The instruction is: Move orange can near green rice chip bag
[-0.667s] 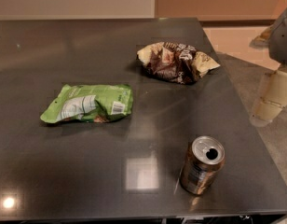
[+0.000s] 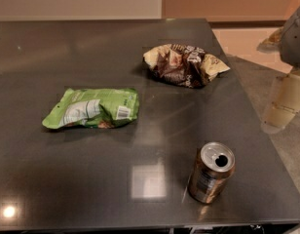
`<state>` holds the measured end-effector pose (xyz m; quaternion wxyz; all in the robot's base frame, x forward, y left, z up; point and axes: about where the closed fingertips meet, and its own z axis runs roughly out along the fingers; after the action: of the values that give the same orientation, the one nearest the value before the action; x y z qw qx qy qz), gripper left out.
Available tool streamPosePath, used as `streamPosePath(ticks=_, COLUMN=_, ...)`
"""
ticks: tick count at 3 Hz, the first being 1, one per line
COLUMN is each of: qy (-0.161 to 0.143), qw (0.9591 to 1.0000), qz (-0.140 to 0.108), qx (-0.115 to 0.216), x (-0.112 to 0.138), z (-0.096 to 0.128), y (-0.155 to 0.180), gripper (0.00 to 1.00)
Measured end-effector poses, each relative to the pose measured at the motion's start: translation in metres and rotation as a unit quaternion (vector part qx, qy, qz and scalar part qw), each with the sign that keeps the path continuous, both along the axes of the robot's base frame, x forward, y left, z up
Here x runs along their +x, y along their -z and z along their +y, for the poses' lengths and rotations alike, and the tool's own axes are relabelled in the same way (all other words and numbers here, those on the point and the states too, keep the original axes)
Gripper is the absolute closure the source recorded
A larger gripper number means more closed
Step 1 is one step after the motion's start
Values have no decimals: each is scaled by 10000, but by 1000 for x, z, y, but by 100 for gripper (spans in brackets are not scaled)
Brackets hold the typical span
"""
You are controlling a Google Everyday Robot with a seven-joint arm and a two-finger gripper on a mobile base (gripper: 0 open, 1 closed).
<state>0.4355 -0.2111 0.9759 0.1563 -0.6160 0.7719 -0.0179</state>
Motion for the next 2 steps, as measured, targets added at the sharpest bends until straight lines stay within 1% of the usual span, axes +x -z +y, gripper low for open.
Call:
streamPosePath(ticks=1, qy=-407, qw=9984, qz=240, qx=311, x=-11, z=12, y=11, gripper=0)
streamPosePath(ticks=2, qy=-940, qw=9918, qz=375, qx=778, x=-28, z=29, y=20, gripper=0)
